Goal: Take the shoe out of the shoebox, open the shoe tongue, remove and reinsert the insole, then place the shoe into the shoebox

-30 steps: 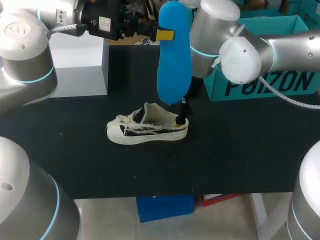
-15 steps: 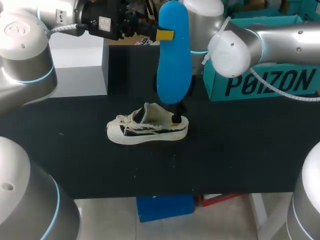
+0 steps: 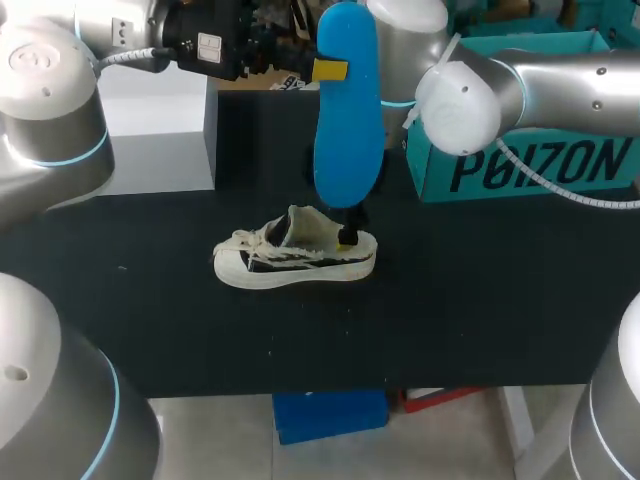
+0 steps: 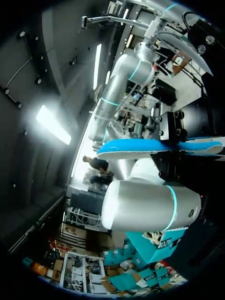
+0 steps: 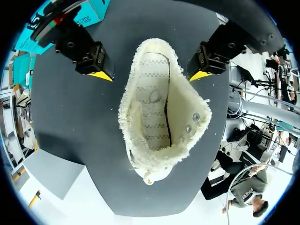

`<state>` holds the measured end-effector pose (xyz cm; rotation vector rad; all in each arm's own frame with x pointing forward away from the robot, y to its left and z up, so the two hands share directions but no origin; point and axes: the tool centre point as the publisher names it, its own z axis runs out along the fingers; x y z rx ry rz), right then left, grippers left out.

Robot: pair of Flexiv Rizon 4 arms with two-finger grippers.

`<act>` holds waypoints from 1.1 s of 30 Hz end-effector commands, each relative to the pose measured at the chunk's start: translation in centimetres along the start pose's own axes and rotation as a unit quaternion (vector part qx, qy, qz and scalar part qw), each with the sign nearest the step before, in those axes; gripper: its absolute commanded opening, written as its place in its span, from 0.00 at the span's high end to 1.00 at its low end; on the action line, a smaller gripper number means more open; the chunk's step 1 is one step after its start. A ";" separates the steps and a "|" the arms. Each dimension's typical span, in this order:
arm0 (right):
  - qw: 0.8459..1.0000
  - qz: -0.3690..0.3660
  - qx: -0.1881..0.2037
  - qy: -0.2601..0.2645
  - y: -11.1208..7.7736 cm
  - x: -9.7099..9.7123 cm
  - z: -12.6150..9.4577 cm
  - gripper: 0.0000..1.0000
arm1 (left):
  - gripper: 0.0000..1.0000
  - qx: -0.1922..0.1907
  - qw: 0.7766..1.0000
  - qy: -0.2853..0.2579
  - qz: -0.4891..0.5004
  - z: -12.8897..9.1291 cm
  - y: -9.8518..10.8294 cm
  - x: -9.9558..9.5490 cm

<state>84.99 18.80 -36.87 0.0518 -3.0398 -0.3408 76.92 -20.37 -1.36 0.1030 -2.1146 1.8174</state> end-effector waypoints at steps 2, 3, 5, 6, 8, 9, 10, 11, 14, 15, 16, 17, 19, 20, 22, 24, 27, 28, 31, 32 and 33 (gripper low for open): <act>0.999 0.000 -0.041 -0.013 -1.5 1.1 -0.6 0.00 | 1.00 0.001 1.000 -0.002 0.001 0.1 0.1 0.0; 0.999 0.000 -0.044 -0.014 -1.6 1.2 -0.6 0.00 | 1.00 0.001 1.000 -0.002 0.001 0.1 0.1 0.0; 0.999 -0.001 -0.049 -0.016 -1.8 1.3 -0.7 0.00 | 1.00 0.001 1.000 -0.002 0.001 0.1 0.1 0.0; 0.998 -0.002 -0.053 -0.017 -1.9 1.3 -0.6 0.00 | 1.00 0.001 1.000 -0.002 0.001 0.1 0.1 0.0; 0.998 -0.005 -0.065 -0.021 -2.1 1.4 -0.5 0.00 | 1.00 0.001 1.000 -0.002 0.001 0.1 0.1 0.0; 0.997 -0.006 -0.076 -0.023 -2.1 1.5 -0.5 0.00 | 1.00 0.001 1.000 -0.002 0.001 0.1 0.1 0.0; 0.996 -0.007 -0.083 -0.025 -2.2 1.5 -0.4 0.00 | 1.00 0.001 1.000 -0.002 0.001 0.1 0.1 0.0; 0.996 -0.007 -0.088 -0.027 -2.4 1.5 -0.4 0.00 | 1.00 0.001 1.000 -0.002 0.001 0.1 0.1 0.0; 0.992 -0.008 -0.118 -0.035 -2.8 1.5 -0.1 0.00 | 1.00 0.001 1.000 -0.002 0.001 0.1 0.1 0.0; 0.991 -0.008 -0.125 -0.037 -2.9 1.5 0.1 0.00 | 1.00 0.001 1.000 -0.002 0.001 0.1 0.1 0.0; 0.989 -0.009 -0.143 -0.041 -3.1 1.5 0.2 0.00 | 1.00 0.001 1.000 -0.002 0.001 0.1 0.1 0.0; 0.986 -0.008 -0.158 -0.044 -3.2 1.5 0.4 0.00 | 1.00 0.001 1.000 -0.002 0.001 0.1 0.1 0.0; 0.984 -0.008 -0.171 -0.049 -3.6 1.5 0.7 0.00 | 1.00 0.001 1.000 -0.002 0.001 0.1 0.1 0.0; 0.982 -0.006 -0.182 -0.052 -3.7 1.5 0.9 0.00 | 1.00 0.001 1.000 -0.002 0.001 0.1 0.1 0.0; 0.979 -0.002 -0.193 -0.060 -4.1 1.4 1.1 0.00 | 1.00 0.001 1.000 -0.002 0.001 0.1 0.1 0.0; 0.978 0.003 -0.199 -0.067 -4.3 1.4 1.2 0.00 | 1.00 0.001 1.000 -0.002 0.001 0.1 0.1 0.0; 0.973 0.007 -0.218 -0.074 -4.5 1.4 1.3 0.00 | 1.00 0.001 1.000 -0.002 0.001 0.1 0.1 0.0; 0.971 0.007 -0.226 -0.076 -4.5 1.4 1.3 0.00 | 1.00 0.001 1.000 -0.002 0.001 0.1 0.1 0.0; 0.967 0.007 -0.243 -0.080 -4.5 1.4 1.3 0.00 | 1.00 0.001 1.000 -0.002 0.001 0.1 0.1 0.0; 0.964 0.007 -0.252 -0.081 -4.5 1.3 1.4 0.00 | 1.00 0.001 1.000 -0.002 0.001 0.1 0.1 0.0; 0.962 0.005 -0.261 -0.082 -4.4 1.3 1.4 0.00 | 1.00 0.001 1.000 -0.002 0.001 0.1 0.1 0.0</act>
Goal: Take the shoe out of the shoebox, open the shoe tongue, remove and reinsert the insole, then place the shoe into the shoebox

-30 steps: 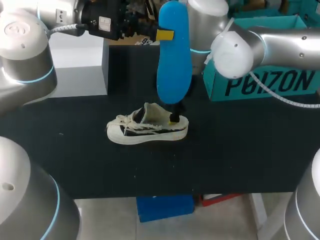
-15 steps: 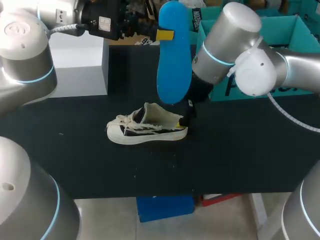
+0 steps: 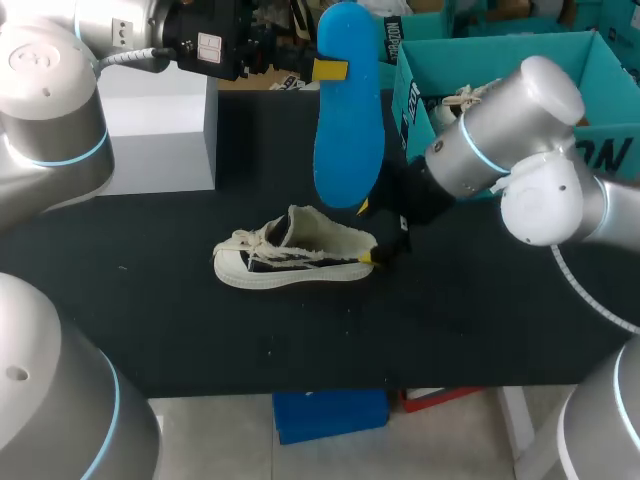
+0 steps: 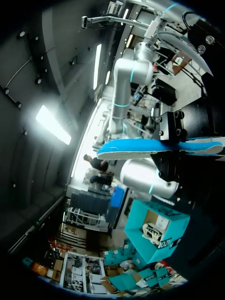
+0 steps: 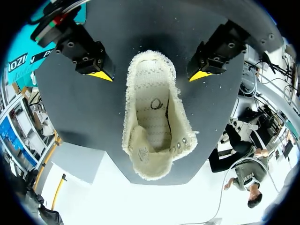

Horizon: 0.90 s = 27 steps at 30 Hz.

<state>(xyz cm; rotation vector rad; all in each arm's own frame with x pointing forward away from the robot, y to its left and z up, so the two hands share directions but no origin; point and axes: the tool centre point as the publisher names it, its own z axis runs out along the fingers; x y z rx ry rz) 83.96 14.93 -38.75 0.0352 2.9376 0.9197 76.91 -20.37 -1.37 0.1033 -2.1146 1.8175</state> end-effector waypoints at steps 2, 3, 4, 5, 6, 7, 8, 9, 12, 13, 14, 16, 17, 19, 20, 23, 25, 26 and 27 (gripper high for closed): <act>0.996 -0.003 -0.090 -0.002 -0.3 0.3 0.4 0.00 | 1.00 0.001 1.000 -0.002 0.001 0.1 0.1 0.0; 0.995 -0.003 -0.100 -0.002 -0.3 0.2 0.6 0.00 | 1.00 0.001 1.000 -0.002 0.001 0.1 0.1 0.0; 0.994 -0.004 -0.110 -0.002 -0.3 0.2 0.7 0.00 | 1.00 0.001 1.000 -0.002 0.001 0.1 0.1 0.0; 0.993 -0.005 -0.117 -0.002 -0.3 0.2 0.9 0.00 | 1.00 0.001 1.000 -0.002 0.001 0.1 0.1 0.0; 0.992 -0.006 -0.123 0.000 -0.2 0.2 1.1 0.00 | 1.00 0.001 1.000 -0.002 0.001 0.1 0.1 0.0; 0.992 -0.007 -0.128 0.001 -0.3 0.1 1.3 0.00 | 1.00 0.001 1.000 -0.002 0.001 0.1 0.1 0.0; 0.991 -0.007 -0.135 0.001 -0.3 0.1 1.5 0.00 | 1.00 0.001 1.000 -0.002 0.001 0.1 0.1 0.0; 0.990 -0.006 -0.141 0.001 -0.3 0.1 1.6 0.00 | 1.00 0.001 1.000 -0.002 0.001 0.1 0.1 0.0; 0.989 -0.004 -0.150 0.002 -0.5 0.0 2.0 0.00 | 1.00 0.001 1.000 -0.002 0.001 0.1 0.1 0.0; 0.989 -0.004 -0.151 0.002 -0.5 0.0 2.1 0.00 | 1.00 0.001 1.000 -0.002 0.001 0.1 0.1 0.0; 0.988 -0.003 -0.155 0.003 -0.5 0.0 2.2 0.00 | 1.00 0.001 1.000 -0.002 0.001 0.1 0.1 0.0; 0.988 -0.002 -0.157 0.004 -0.6 -0.1 2.5 0.00 | 1.00 0.001 1.000 -0.002 0.001 0.1 0.1 0.0; 0.987 -0.001 -0.159 0.004 -0.6 -0.1 2.6 0.00 | 1.00 0.001 1.000 -0.002 0.001 0.1 0.1 0.0; 0.987 0.002 -0.162 0.006 -0.8 -0.2 3.0 0.00 | 1.00 0.001 1.000 -0.002 0.001 0.1 0.1 0.0; 0.986 0.002 -0.164 0.006 -0.8 -0.2 3.1 0.00 | 1.00 0.001 1.000 -0.002 0.001 0.1 0.1 0.0; 0.986 0.004 -0.169 0.008 -0.7 -0.1 3.6 0.00 | 1.00 0.001 1.000 -0.002 0.001 0.1 0.1 0.0; 0.985 0.006 -0.173 0.009 -0.7 -0.1 3.9 0.00 | 1.00 0.001 1.000 -0.002 0.001 0.1 0.1 0.0; 0.985 0.006 -0.173 0.009 -0.8 -0.1 4.0 0.00 | 1.00 0.001 1.000 -0.002 0.001 0.1 0.1 0.0; 0.985 0.007 -0.174 0.010 -0.8 -0.1 4.1 0.00 | 1.00 0.001 1.000 -0.002 0.001 0.1 0.1 0.0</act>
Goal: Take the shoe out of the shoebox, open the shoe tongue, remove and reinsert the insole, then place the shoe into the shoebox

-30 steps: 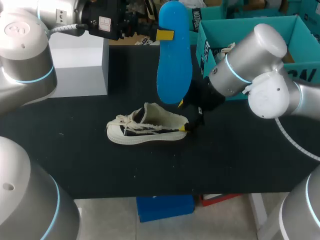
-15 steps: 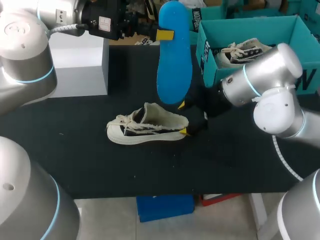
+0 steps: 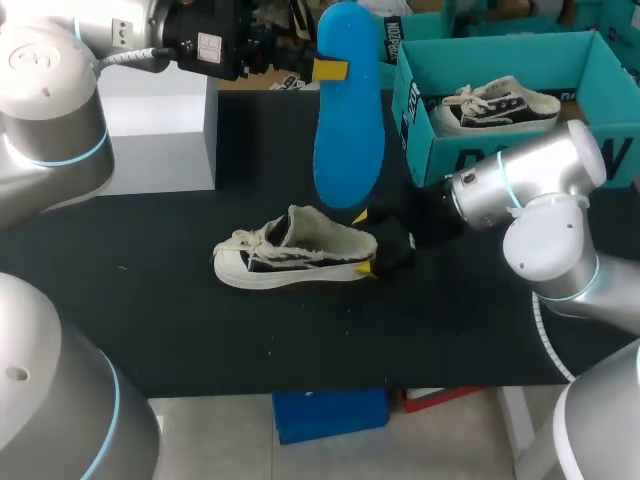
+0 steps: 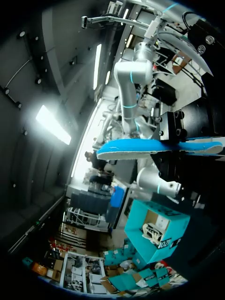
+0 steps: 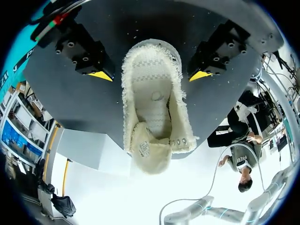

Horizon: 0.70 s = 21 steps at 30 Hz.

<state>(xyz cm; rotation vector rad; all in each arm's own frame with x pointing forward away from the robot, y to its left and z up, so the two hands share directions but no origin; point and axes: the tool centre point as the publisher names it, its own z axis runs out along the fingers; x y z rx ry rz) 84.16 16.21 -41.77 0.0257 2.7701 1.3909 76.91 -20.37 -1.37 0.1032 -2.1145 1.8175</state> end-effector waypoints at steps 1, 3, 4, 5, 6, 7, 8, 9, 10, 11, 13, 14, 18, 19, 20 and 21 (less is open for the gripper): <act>1.000 0.001 -0.015 -0.001 -0.5 -0.1 0.8 0.00 | 1.00 0.001 1.000 -0.002 0.001 0.1 0.1 0.0; 1.000 0.002 -0.016 0.000 -0.6 -0.1 0.9 0.00 | 1.00 0.001 1.000 -0.002 0.001 0.1 0.1 0.0; 1.000 0.003 -0.017 0.000 -0.6 -0.1 0.9 0.00 | 1.00 0.001 1.000 -0.002 0.001 0.1 0.1 0.0; 1.000 0.003 -0.018 0.000 -0.6 -0.1 1.0 0.00 | 1.00 0.001 1.000 -0.002 0.001 0.1 0.1 0.0; 1.000 0.004 -0.017 0.001 -0.6 -0.2 1.0 0.00 | 1.00 0.001 1.000 -0.002 0.001 0.1 0.1 0.0; 1.000 0.004 -0.017 0.001 -0.6 -0.2 1.0 0.00 | 1.00 0.001 1.000 -0.002 0.001 0.1 0.1 0.0; 1.000 0.004 -0.017 0.001 -0.6 -0.2 1.0 0.00 | 1.00 0.001 1.000 -0.002 0.001 0.1 0.1 0.0; 1.000 0.004 -0.017 0.001 -0.6 -0.2 0.9 0.00 | 1.00 0.001 1.000 -0.002 0.001 0.1 0.1 0.0; 1.000 0.004 -0.016 0.001 -0.6 -0.2 0.9 0.00 | 1.00 0.001 1.000 -0.002 0.001 0.1 0.1 0.0; 1.000 0.004 -0.016 0.001 -0.6 -0.2 0.9 0.00 | 1.00 0.001 1.000 -0.002 0.001 0.1 0.1 0.0; 1.000 0.003 -0.014 0.002 -0.6 -0.3 0.7 0.00 | 1.00 0.001 1.000 -0.002 0.001 0.1 0.1 0.0; 1.000 0.003 -0.009 0.004 -0.6 -0.3 0.6 0.00 | 1.00 0.001 1.000 -0.002 0.001 0.1 0.1 0.0; 0.999 -0.003 0.038 0.031 0.0 -0.4 -0.3 0.00 | 1.00 0.001 1.000 -0.002 0.001 0.1 0.1 0.0; 0.998 -0.004 0.048 0.035 0.2 -0.5 -0.6 0.00 | 1.00 0.001 1.000 -0.002 0.001 0.1 0.1 0.0; 0.997 -0.005 0.067 0.043 0.4 -0.6 -0.9 0.00 | 1.00 0.001 1.000 -0.002 0.001 0.1 0.1 0.0; 0.995 -0.007 0.083 0.051 0.5 -0.7 -1.1 0.00 | 1.00 0.001 1.000 -0.002 0.001 0.1 0.1 0.0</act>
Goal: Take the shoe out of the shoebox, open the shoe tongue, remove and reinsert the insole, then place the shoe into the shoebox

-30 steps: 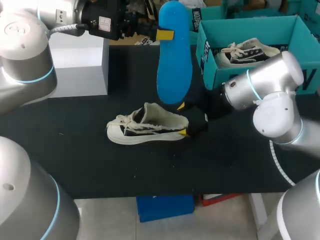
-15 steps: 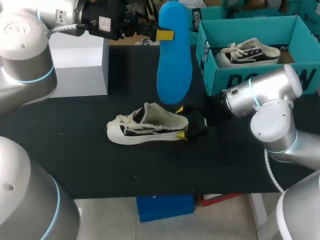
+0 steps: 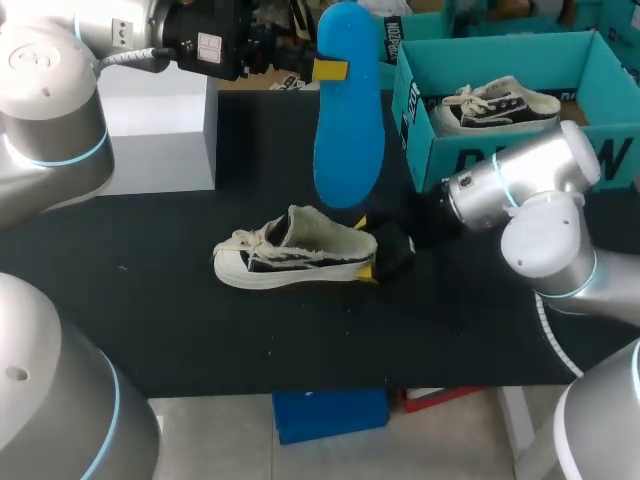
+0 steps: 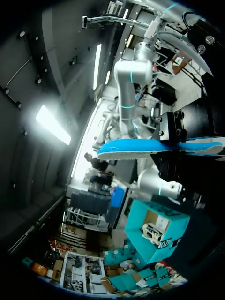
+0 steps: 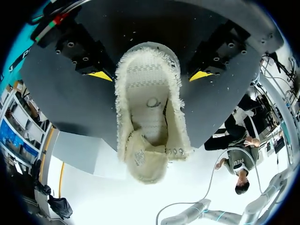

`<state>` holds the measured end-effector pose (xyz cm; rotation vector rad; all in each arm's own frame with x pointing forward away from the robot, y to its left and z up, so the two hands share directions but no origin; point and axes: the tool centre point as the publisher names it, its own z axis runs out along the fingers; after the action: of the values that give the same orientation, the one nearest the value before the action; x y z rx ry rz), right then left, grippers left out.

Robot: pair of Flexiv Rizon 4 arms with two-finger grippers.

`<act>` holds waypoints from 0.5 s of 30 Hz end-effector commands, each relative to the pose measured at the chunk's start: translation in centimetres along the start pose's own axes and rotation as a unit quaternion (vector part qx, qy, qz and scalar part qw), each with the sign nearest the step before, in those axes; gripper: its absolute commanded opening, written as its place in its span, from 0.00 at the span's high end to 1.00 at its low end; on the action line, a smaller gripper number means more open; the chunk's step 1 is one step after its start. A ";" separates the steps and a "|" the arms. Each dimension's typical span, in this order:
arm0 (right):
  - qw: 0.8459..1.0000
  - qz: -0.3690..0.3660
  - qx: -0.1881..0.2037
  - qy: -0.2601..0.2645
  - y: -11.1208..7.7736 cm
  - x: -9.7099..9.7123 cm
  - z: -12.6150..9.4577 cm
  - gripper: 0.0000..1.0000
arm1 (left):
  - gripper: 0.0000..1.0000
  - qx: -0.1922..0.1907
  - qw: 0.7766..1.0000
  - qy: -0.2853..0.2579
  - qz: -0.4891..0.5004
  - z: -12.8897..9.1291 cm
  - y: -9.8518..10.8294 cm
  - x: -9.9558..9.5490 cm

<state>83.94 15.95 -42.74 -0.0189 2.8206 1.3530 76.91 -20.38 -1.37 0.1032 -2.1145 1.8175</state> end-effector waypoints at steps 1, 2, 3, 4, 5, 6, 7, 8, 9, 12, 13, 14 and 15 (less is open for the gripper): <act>0.996 -0.001 0.075 0.039 1.5 -1.1 -1.7 0.00 | 1.00 0.001 1.000 -0.002 0.001 0.1 0.1 0.0; 0.995 -0.003 0.091 0.047 1.7 -1.2 -2.0 0.00 | 1.00 0.001 1.000 -0.002 0.001 0.1 0.1 0.0; 0.992 -0.005 0.116 0.051 1.9 -1.3 -2.2 0.00 | 1.00 0.001 1.000 -0.002 0.001 0.1 0.1 0.0; 0.991 -0.007 0.126 0.053 2.1 -1.5 -2.5 0.00 | 1.00 0.001 1.000 -0.002 0.001 0.1 0.1 0.0; 0.990 -0.009 0.131 0.055 2.3 -1.7 -2.7 0.00 | 1.00 0.001 1.000 -0.002 0.001 0.1 0.1 0.0; 0.988 -0.009 0.144 0.057 2.5 -1.8 -2.9 0.00 | 1.00 0.001 1.000 -0.002 0.001 0.1 0.1 0.0; 0.984 -0.010 0.167 0.060 2.7 -1.9 -3.1 0.00 | 1.00 0.001 1.000 -0.002 0.001 0.1 0.1 0.0; 0.980 -0.010 0.186 0.062 2.7 -2.1 -3.2 0.00 | 1.00 0.001 1.000 -0.002 0.001 0.1 0.1 0.0; 0.979 -0.010 0.196 0.063 2.8 -2.2 -3.2 0.00 | 1.00 0.001 1.000 -0.002 0.001 0.1 0.1 0.0; 0.970 -0.011 0.234 0.065 3.1 -2.6 -3.3 0.00 | 1.00 0.001 1.000 -0.002 0.001 0.1 0.1 0.0; 0.966 -0.011 0.250 0.067 3.1 -2.7 -3.3 0.00 | 1.00 0.001 1.000 -0.002 0.001 0.1 0.1 0.0; 0.962 -0.012 0.263 0.069 3.2 -2.8 -3.2 0.00 | 1.00 0.001 1.000 -0.002 0.001 0.1 0.1 0.0; 0.958 -0.012 0.277 0.069 3.3 -2.9 -3.1 0.00 | 1.00 0.001 1.000 -0.002 0.001 0.1 0.1 0.0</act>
<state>86.09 14.84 -38.54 -0.1231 3.0821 0.9139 76.91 -20.37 -1.37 0.1033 -2.1145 1.8175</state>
